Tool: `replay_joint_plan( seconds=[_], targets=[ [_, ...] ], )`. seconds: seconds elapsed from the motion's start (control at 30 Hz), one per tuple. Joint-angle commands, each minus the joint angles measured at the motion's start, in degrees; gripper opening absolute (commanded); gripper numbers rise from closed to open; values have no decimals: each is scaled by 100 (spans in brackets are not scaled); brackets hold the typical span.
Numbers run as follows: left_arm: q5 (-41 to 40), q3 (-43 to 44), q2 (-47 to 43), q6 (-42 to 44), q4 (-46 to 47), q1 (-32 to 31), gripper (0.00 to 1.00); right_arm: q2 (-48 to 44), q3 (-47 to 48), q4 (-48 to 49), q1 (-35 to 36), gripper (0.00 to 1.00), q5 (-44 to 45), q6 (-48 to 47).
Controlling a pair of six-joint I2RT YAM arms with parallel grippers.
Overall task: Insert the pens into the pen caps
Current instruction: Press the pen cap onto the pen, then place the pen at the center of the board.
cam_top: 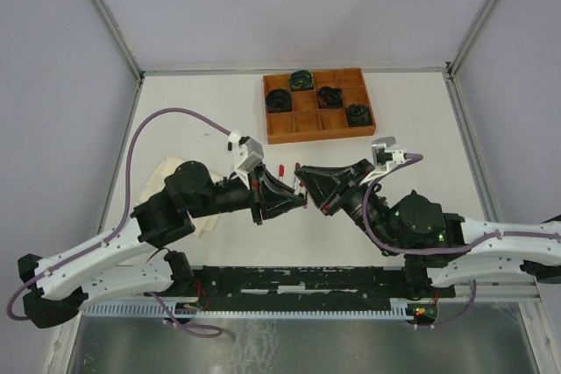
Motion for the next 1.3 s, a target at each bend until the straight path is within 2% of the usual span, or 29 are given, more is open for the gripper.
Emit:
replay_joint_plan(
  seconds=[0.0,0.13,0.27,0.53,0.83,0.97,1.03,1.1,1.27],
  targets=[
    [-986,58,-248,309,1736,233,3,-3,76,-912,365,24,-862,-642],
    [-1115,-200,-357,343,1605,229,3,-229,39,-941,362,39,-874,-831],
    [-1230,-467,-533,311,1598,227,3,-547,-221,-1158,366,46,-901,-752],
    [-1012,-585,-814,369,1484,230,3,-1228,-744,-1757,366,49,-632,-635],
    [289,-270,-751,534,1269,225,3,-1220,-947,-2432,362,51,180,-617],
    [864,-113,-627,522,1292,227,3,-865,-656,-3222,295,51,499,-174],
    [989,-66,-575,521,1299,230,3,-566,-442,-3737,70,51,418,163],
    [1053,-42,-538,512,1306,229,3,-392,-311,-4078,-403,51,-65,418],
    [1049,-39,-482,496,1309,226,3,-488,-551,-4123,-1856,52,-1506,841]
  ],
)
